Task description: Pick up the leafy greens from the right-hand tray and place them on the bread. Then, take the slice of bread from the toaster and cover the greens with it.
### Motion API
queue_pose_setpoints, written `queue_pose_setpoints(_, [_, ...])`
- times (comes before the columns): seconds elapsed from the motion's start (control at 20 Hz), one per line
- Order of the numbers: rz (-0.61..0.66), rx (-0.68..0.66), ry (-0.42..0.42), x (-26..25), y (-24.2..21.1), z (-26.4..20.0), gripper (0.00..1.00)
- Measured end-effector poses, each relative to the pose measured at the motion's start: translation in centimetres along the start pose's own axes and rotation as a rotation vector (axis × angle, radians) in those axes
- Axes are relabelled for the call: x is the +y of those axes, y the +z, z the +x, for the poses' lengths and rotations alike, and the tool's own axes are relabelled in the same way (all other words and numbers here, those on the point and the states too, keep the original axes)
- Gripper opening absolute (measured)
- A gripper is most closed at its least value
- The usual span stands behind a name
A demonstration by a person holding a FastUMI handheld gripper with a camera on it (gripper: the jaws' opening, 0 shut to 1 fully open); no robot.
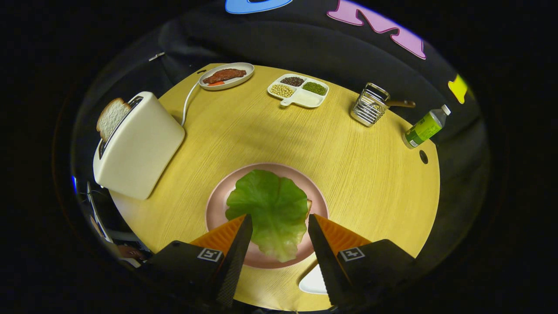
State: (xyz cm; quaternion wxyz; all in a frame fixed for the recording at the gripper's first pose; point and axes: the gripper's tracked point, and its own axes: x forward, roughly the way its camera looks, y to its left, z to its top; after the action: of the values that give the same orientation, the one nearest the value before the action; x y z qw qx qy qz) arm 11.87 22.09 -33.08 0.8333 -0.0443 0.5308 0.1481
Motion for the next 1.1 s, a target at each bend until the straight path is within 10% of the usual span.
queue_pose_setpoints(0.55, [0.008,-0.180,0.089,5.6,5.1,-8.1,0.82])
queue_pose_setpoints(1.1, [-0.090,-0.299,0.330,23.9,14.6,-13.1,0.85])
